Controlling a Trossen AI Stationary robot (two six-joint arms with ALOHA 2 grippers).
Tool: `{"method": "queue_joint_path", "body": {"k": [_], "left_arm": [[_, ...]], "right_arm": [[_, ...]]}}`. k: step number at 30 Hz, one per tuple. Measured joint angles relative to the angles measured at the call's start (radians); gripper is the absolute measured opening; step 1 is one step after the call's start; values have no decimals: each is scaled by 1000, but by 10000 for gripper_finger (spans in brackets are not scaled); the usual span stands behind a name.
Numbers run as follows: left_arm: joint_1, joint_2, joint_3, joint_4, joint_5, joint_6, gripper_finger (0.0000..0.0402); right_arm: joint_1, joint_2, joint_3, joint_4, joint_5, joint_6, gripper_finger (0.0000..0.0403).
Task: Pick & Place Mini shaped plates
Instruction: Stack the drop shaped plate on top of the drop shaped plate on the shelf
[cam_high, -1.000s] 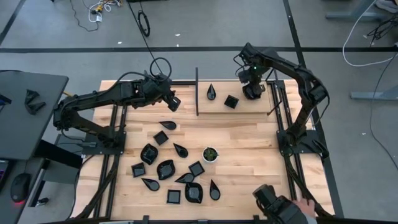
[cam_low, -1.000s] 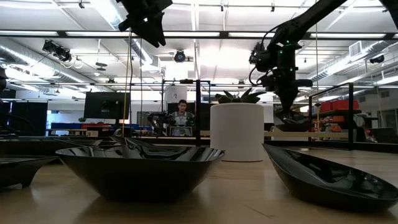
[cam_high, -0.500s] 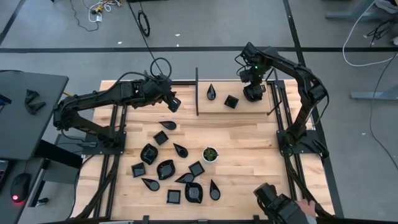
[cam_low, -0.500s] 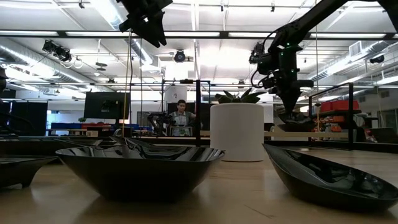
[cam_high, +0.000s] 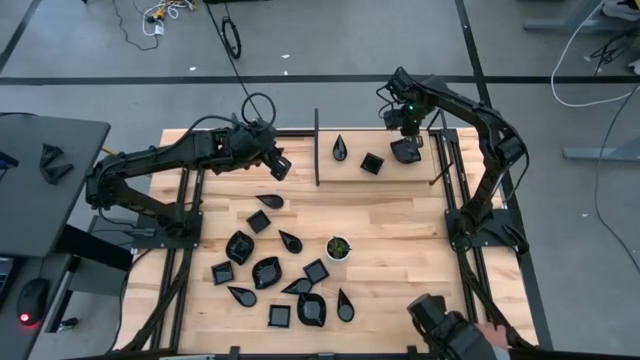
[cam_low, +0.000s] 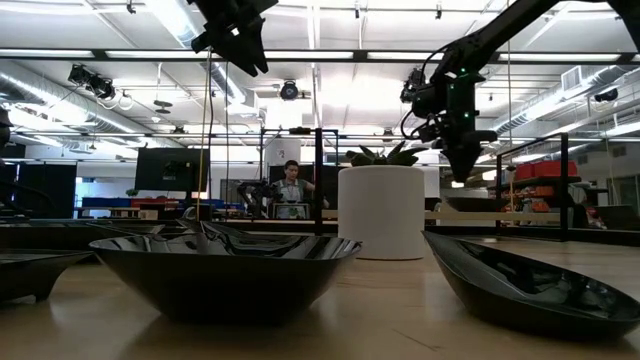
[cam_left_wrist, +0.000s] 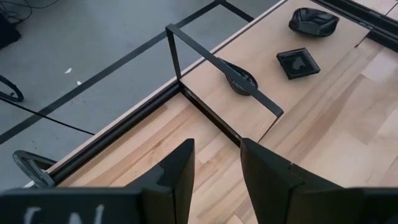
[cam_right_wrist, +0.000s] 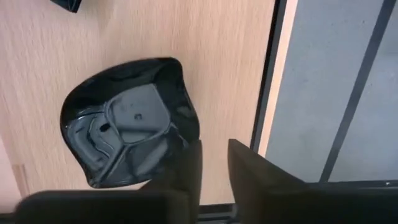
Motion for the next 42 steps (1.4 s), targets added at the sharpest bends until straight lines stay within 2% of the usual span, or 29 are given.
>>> {"method": "queue_joint_path", "body": {"k": [4,7,12,15,19,24,29,32,37,42], "left_arm": [[0,0,0,0,0,0,135],[0,0,0,0,-1,1,135],[3,0,0,12,-26,2,135],[18,0,0,22,-25,2,135],[52,0,0,21,-14,2,135],[101,0,0,-25,-10,3,135],[143,0,0,-195,64,-8,135],[154,-2,-18,-277,106,-39,135],[168,-27,-185,-261,246,-55,135],[176,-29,-382,-156,438,-153,135]], "right_arm": [[15,-29,0,-6,36,1,110],[43,-64,0,2,37,58,114],[113,-115,0,43,33,408,101],[146,-119,0,12,-77,626,91],[175,-120,-9,-5,-281,782,77],[248,-120,-39,52,-360,893,56],[378,-120,-61,179,-360,982,33],[465,-120,-62,270,-319,1070,17],[604,-142,-62,362,-143,1265,4],[704,-205,-62,371,-33,1430,11]]}}
